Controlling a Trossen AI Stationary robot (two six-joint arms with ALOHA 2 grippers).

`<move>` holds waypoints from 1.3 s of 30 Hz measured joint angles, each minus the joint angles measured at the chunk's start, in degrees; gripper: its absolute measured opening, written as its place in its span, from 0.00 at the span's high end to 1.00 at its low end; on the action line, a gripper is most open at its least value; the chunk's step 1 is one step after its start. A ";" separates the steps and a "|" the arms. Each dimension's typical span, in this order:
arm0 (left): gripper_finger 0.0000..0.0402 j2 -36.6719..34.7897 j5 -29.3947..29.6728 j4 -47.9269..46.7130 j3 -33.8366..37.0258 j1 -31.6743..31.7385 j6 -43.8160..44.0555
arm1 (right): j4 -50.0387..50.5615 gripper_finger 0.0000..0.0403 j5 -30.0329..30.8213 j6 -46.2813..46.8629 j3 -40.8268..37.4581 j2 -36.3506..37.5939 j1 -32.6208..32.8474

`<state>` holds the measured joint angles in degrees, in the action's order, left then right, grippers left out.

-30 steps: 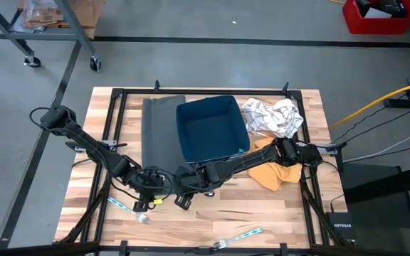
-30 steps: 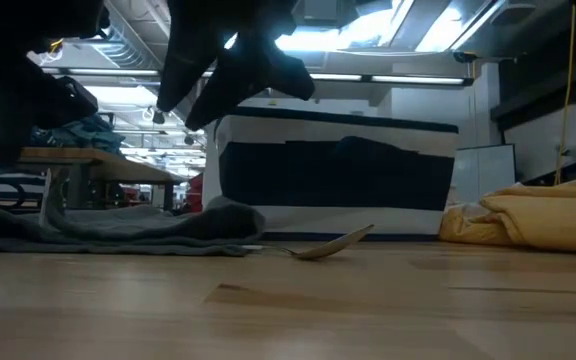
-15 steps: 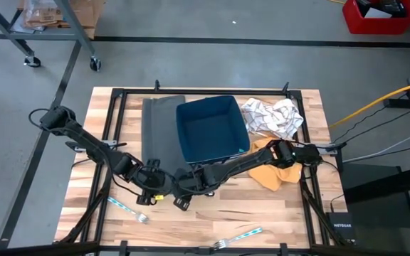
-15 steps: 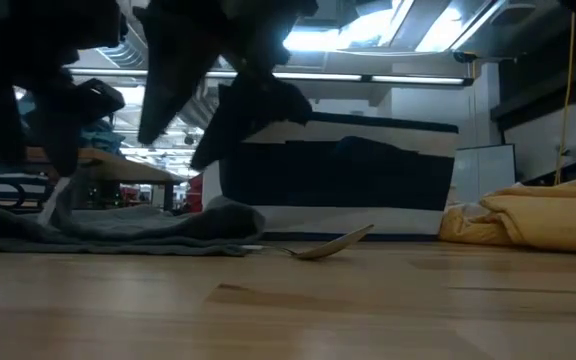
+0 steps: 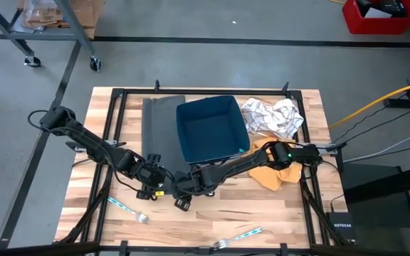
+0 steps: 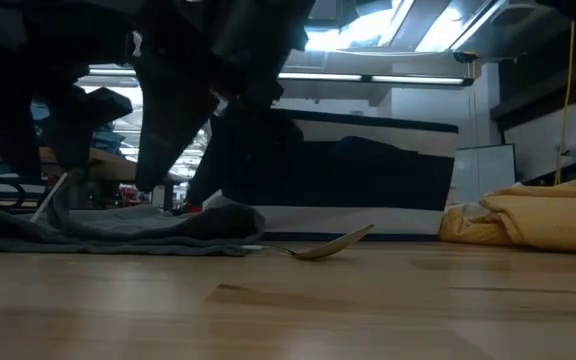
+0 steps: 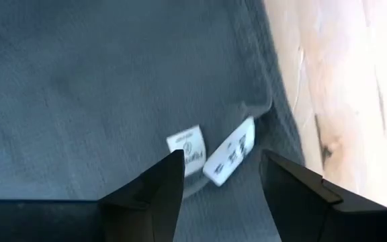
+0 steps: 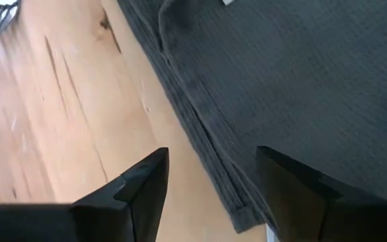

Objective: Fold towel
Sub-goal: Fold the gray towel

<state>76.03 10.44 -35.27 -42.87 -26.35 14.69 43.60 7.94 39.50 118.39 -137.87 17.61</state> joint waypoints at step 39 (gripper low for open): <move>0.57 11.96 -2.73 6.19 0.28 -9.36 13.64 | -2.96 0.51 4.11 -4.05 0.12 -5.21 -0.02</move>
<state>87.99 7.71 -29.08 -42.59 -35.71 28.33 40.64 12.05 35.44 118.51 -143.09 17.58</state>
